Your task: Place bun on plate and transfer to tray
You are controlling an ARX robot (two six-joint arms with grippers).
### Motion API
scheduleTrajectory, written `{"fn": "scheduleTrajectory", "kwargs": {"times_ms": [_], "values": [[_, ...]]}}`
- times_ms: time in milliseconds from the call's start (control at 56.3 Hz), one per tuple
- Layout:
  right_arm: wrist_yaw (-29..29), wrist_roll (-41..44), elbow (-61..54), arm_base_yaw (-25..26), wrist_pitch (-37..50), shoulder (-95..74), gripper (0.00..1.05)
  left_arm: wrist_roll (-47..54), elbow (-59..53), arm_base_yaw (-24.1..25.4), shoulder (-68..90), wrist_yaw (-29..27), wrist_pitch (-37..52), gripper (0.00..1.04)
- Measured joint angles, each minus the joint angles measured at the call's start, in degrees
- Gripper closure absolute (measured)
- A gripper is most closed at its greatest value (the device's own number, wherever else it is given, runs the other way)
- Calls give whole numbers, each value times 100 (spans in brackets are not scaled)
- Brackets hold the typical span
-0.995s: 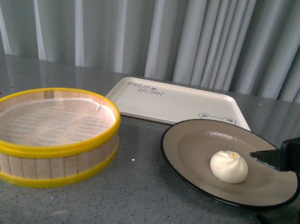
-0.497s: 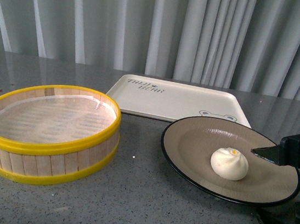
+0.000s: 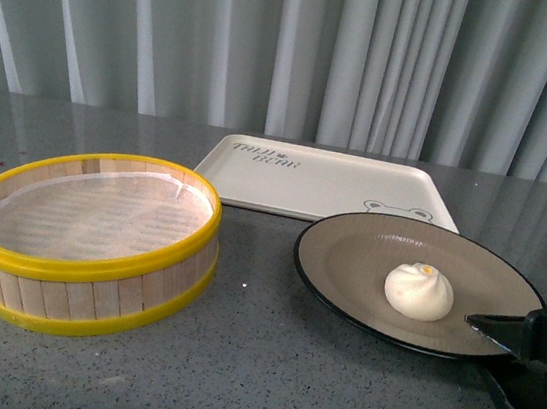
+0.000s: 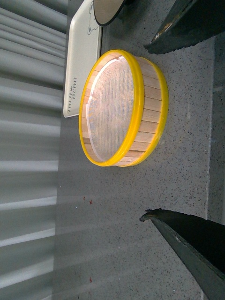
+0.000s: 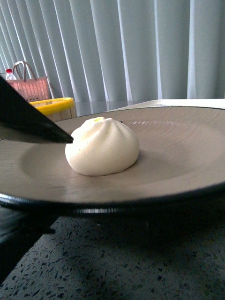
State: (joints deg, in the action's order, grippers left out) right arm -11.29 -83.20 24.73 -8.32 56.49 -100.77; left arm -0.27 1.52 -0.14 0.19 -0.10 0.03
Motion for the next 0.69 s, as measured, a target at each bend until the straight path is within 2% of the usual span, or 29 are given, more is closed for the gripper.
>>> {"fn": "scheduleTrajectory", "kwargs": {"times_ms": [53, 124, 426, 693], "values": [[-37, -44, -4, 50, -4, 0, 96, 0, 0, 0, 0, 0, 0, 7], [-59, -22, -15, 87, -13, 20, 102, 0, 0, 0, 0, 0, 0, 7], [-92, 55, -219, 109, -273, 588, 102, 0, 0, 0, 0, 0, 0, 7], [-483, 105, 96, 258, -824, 1335, 102, 0, 0, 0, 0, 0, 0, 7]]}}
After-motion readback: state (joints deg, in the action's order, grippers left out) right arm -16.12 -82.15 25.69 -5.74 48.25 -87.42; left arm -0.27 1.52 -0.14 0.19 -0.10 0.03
